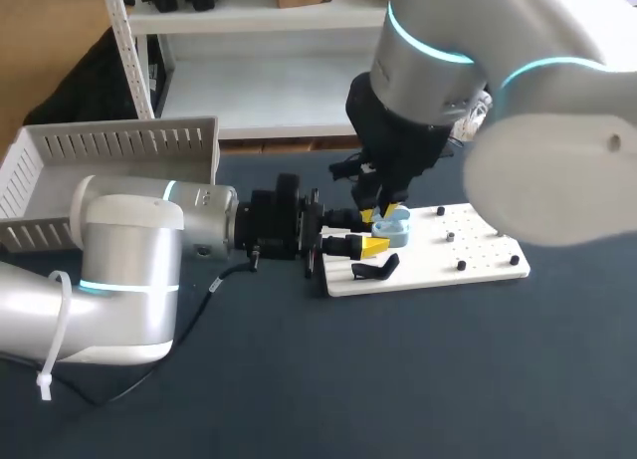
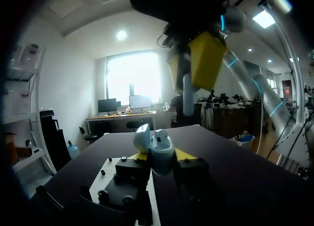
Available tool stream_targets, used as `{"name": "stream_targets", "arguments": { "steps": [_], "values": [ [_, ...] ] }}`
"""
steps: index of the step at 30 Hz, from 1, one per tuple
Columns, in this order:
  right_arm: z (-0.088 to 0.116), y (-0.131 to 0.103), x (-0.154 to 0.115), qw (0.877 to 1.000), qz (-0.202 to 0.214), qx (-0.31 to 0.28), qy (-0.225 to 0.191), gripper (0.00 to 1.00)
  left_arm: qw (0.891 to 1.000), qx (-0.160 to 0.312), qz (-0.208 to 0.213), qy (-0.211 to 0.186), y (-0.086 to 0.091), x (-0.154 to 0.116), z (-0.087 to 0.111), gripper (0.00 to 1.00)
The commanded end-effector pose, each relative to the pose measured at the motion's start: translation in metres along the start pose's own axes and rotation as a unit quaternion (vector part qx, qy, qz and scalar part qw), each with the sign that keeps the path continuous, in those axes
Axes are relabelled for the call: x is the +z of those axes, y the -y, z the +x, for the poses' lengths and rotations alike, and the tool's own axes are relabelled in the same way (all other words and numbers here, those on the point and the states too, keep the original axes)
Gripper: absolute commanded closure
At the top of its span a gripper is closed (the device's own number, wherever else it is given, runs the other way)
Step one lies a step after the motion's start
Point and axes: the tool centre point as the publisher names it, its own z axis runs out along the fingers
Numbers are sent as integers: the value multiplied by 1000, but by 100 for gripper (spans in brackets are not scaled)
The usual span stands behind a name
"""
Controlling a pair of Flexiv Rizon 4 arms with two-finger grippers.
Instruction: Pick up each earbud case from the left stands, insert the matching earbuds, close the lid, and place the case in the box.
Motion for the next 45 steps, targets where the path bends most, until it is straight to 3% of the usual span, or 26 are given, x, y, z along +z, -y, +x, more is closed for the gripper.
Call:
{"name": "stream_targets", "arguments": {
  "steps": [1, 45],
  "values": [
    [-5, 6, 3, 1000, -1, 2, -7, 100, 1000, 1, 1, 2, 0, 0, 1, 100],
    [-12, 21, 29, 1000, 0, 2, 1, 100, 1000, 1, 1, 2, 0, 0, 1, 100]
  ]
}}
